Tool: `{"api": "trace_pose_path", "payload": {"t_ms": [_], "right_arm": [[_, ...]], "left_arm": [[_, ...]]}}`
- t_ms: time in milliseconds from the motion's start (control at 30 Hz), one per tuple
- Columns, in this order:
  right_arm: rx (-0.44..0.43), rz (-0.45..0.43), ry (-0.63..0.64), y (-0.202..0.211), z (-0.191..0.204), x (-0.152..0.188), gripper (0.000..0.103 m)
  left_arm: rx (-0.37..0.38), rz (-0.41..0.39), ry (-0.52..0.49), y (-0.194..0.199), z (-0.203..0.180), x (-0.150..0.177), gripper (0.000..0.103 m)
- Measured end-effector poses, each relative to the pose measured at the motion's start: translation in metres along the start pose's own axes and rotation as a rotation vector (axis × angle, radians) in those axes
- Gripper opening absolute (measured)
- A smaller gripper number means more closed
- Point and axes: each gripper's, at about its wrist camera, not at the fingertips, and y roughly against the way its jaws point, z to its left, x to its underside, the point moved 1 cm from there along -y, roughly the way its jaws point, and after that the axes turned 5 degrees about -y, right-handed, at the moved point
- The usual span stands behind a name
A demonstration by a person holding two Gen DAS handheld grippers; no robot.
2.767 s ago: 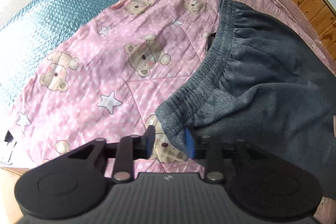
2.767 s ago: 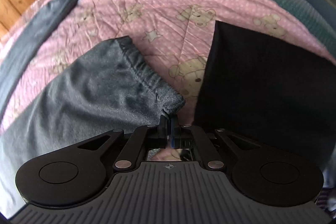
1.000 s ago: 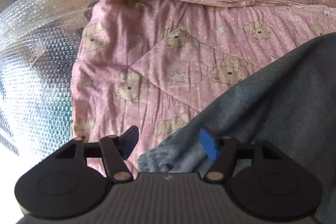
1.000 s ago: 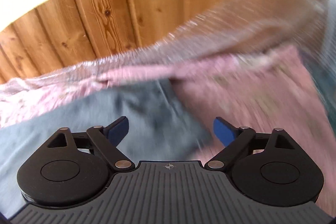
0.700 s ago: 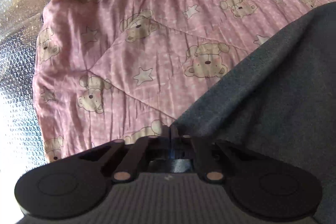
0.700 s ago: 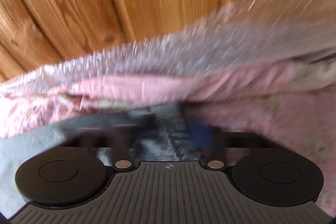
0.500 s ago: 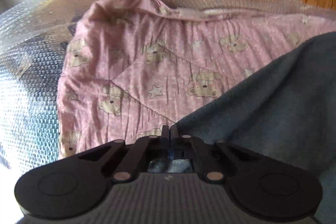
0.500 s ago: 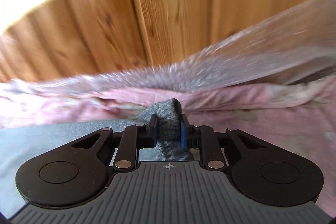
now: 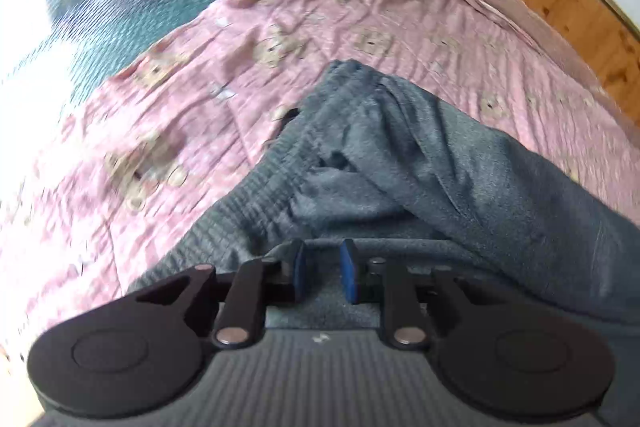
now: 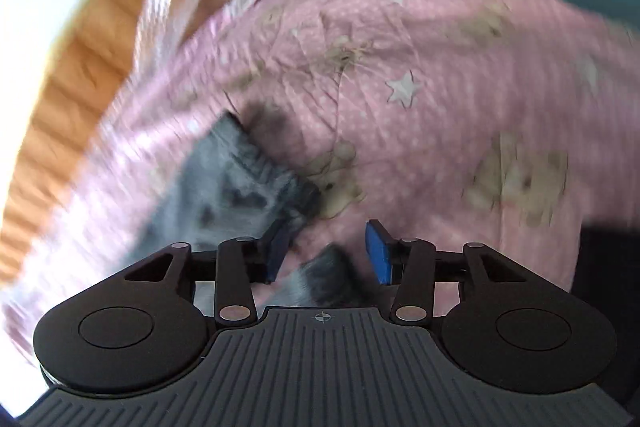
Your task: Fold clothes
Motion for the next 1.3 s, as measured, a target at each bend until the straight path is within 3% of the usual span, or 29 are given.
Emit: {"api": "trace_pose_path", "payload": {"t_ms": [100, 200, 267, 467, 533, 600, 633, 667, 700, 733, 933, 1100, 1200, 1300], "right_arm": [[-0.004, -0.001, -0.035, -0.009, 0.004, -0.001, 0.069], [0.001, 0.004, -0.053, -0.021, 0.012, -0.003, 0.086], [0.005, 0.007, -0.065, -0.030, 0.016, -0.004, 0.086], [0.017, 0.017, -0.102, -0.054, 0.031, -0.008, 0.085], [0.036, 0.025, -0.074, -0.058, 0.038, -0.010, 0.078], [0.058, 0.035, -0.038, -0.062, 0.047, -0.012, 0.062], [0.087, 0.045, -0.014, -0.064, 0.050, -0.013, 0.049], [0.123, 0.056, 0.017, -0.067, 0.054, -0.013, 0.041], [0.148, 0.060, 0.051, -0.068, 0.058, -0.014, 0.021], [0.147, 0.055, 0.066, -0.066, 0.061, -0.017, 0.010], [0.019, -0.043, 0.115, -0.009, 0.089, -0.032, 0.007], [-0.031, -0.121, 0.086, 0.072, 0.077, -0.013, 0.007], [0.019, -0.105, 0.021, 0.098, 0.033, 0.021, 0.007], [0.105, -0.030, -0.053, 0.086, -0.013, 0.055, 0.007]], "left_arm": [[0.049, -0.033, 0.191, 0.007, 0.018, 0.004, 0.028], [0.105, -0.080, 0.336, 0.003, 0.021, 0.003, 0.045], [0.140, -0.109, 0.425, 0.000, 0.022, 0.001, 0.058], [0.147, -0.113, 0.448, -0.040, -0.006, -0.026, 0.059], [0.135, -0.120, 0.431, -0.049, -0.015, -0.037, 0.059], [0.102, -0.114, 0.404, -0.059, -0.024, -0.050, 0.058], [0.090, -0.102, 0.387, -0.064, -0.026, -0.055, 0.048], [0.078, -0.090, 0.370, -0.068, -0.029, -0.060, 0.021], [0.069, -0.082, 0.354, -0.071, -0.032, -0.064, 0.012], [0.069, -0.084, 0.341, -0.069, -0.034, -0.069, 0.009], [0.160, -0.119, 0.302, -0.024, -0.026, -0.086, 0.007], [0.213, -0.079, 0.251, 0.015, 0.007, -0.067, 0.007], [0.210, -0.012, 0.251, 0.013, 0.031, -0.040, 0.008], [0.201, 0.024, 0.260, 0.001, 0.045, -0.023, 0.008]]}}
